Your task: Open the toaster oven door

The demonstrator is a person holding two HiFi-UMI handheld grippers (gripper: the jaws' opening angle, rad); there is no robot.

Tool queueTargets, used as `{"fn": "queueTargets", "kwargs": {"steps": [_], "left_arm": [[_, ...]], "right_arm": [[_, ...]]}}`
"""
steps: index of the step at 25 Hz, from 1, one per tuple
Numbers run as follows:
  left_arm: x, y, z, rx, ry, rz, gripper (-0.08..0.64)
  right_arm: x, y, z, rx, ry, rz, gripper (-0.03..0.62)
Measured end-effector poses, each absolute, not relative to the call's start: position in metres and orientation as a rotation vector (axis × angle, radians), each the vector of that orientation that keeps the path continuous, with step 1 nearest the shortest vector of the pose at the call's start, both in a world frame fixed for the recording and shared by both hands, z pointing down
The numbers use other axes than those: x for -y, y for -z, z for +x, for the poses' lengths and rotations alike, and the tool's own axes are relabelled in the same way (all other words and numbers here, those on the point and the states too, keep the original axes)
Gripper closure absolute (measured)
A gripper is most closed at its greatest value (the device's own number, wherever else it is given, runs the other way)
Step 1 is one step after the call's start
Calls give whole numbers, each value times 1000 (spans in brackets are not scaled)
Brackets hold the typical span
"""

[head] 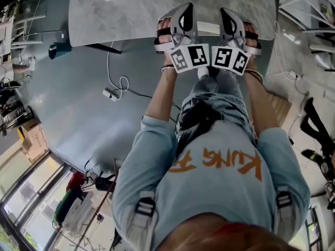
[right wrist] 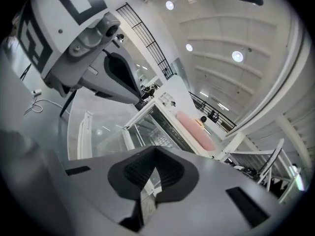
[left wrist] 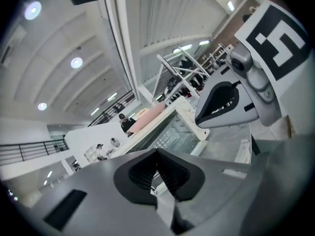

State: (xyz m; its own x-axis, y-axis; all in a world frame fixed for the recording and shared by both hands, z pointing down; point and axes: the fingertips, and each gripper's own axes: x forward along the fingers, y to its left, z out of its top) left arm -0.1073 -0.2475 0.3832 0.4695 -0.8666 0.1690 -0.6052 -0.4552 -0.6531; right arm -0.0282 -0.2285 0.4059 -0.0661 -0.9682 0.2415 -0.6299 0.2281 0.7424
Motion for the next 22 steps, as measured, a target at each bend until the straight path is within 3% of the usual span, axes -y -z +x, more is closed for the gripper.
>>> {"fn": "queueTargets", "kwargs": {"steps": [12,18,22], "left_arm": [[281,-270,-112,-1514,291,-2331,557],[298,-231,-116,-1701,30,-2465,557],[303,-224,-116,-1752,-27,-2523,557]], "right_arm": [[267,-303,-5,2096,227,1844,595],[283,-259,-5,2136,280,1919,595],[291,-239,4,2256,136,2046,597]]}}
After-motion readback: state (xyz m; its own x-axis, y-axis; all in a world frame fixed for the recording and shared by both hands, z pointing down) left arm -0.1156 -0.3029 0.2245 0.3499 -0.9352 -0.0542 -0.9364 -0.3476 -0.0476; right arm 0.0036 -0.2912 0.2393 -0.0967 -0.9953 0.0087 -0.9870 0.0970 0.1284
